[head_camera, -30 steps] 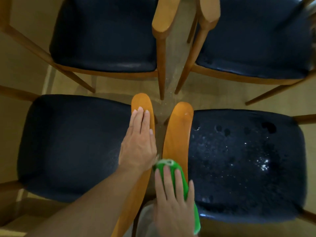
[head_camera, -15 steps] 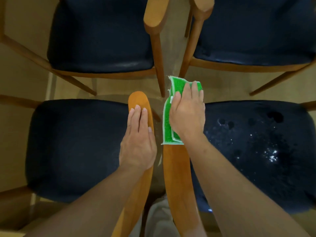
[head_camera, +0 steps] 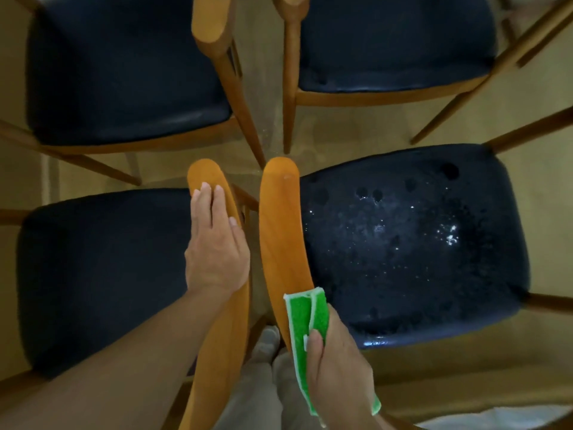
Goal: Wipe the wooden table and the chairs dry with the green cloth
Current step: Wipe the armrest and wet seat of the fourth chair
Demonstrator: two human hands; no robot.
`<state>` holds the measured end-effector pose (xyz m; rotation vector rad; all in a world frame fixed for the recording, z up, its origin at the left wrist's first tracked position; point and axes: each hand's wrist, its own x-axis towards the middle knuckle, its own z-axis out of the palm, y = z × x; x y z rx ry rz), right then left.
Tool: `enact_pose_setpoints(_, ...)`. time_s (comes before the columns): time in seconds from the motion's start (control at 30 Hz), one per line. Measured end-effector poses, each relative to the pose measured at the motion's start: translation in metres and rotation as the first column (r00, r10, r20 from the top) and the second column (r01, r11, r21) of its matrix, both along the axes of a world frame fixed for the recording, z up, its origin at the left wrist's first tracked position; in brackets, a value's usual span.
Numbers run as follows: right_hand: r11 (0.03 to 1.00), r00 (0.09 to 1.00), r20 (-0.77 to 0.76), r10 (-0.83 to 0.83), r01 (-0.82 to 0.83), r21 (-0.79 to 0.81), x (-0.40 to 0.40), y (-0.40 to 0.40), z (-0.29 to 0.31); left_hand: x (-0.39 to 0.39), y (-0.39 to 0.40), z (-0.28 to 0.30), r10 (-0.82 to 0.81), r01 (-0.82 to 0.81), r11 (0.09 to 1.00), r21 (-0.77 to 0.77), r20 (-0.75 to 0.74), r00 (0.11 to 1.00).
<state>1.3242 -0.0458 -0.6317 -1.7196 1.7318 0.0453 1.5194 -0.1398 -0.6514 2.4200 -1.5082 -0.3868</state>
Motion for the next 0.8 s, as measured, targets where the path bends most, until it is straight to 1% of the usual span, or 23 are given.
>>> enact_pose_setpoints(0.07, 0.996, 0.996, -0.041, -0.080, 0.082, 0.044, 0.017, -0.017, 0.002, 0.000, 0.000, 0.000, -0.009, 0.009, 1.000, 0.005, 0.006, 1.000)
enact_pose_setpoints(0.13, 0.986, 0.986, -0.039, -0.162, 0.163, 0.033, 0.040, -0.045, 0.001, 0.000, -0.001, 0.000, -0.006, 0.006, 1.000, 0.007, 0.022, 1.000)
enact_pose_setpoints(0.2, 0.969, 0.968, 0.017, -0.249, 0.249, -0.001, 0.066, -0.081, -0.002, -0.001, 0.000, 0.000, 0.000, -0.001, 1.000, 0.010, 0.036, 0.999)
enact_pose_setpoints(0.27, 0.954, 0.959, 0.053, -0.279, 0.283, -0.095, 0.090, -0.115, -0.008, 0.000, 0.000, -0.002, 0.000, -0.001, 1.000, 0.010, 0.050, 0.999)
enact_pose_setpoints(0.3, 0.950, 0.962, 0.057, -0.267, 0.273, -0.153, 0.098, -0.127, -0.009, 0.000, 0.000, -0.003, -0.003, 0.002, 1.000, 0.010, 0.056, 0.998)
enact_pose_setpoints(0.37, 0.952, 0.983, 0.023, -0.183, 0.183, -0.244, 0.104, -0.130, -0.011, 0.001, 0.001, -0.006, -0.009, 0.008, 1.000, 0.009, 0.073, 0.997)
enact_pose_setpoints(0.47, 0.961, 0.995, -0.084, -0.048, 0.023, -0.276, 0.084, -0.087, -0.012, 0.001, -0.001, -0.009, -0.004, 0.006, 1.000, -0.021, 0.088, 0.996)
enact_pose_setpoints(0.57, 0.981, 0.991, -0.130, -0.043, 0.017, -0.195, 0.051, -0.020, -0.010, 0.003, -0.001, -0.011, -0.015, 0.019, 0.998, -0.054, 0.077, 0.997)
enact_pose_setpoints(0.67, 0.998, 0.975, -0.221, -0.015, 0.003, -0.056, 0.000, 0.035, -0.010, 0.003, 0.000, -0.009, -0.026, 0.028, 0.998, -0.059, 0.038, 0.999)
enact_pose_setpoints(0.73, 0.997, 0.946, -0.324, 0.016, 0.009, 0.075, -0.050, 0.061, -0.007, 0.003, -0.001, -0.005, -0.025, 0.026, 0.999, -0.044, 0.023, 0.999)
enact_pose_setpoints(0.8, 0.992, 0.881, -0.468, 0.065, -0.007, 0.125, -0.096, 0.079, 0.002, 0.004, 0.000, 0.001, -0.056, 0.057, 0.998, -0.014, 0.053, 0.997)
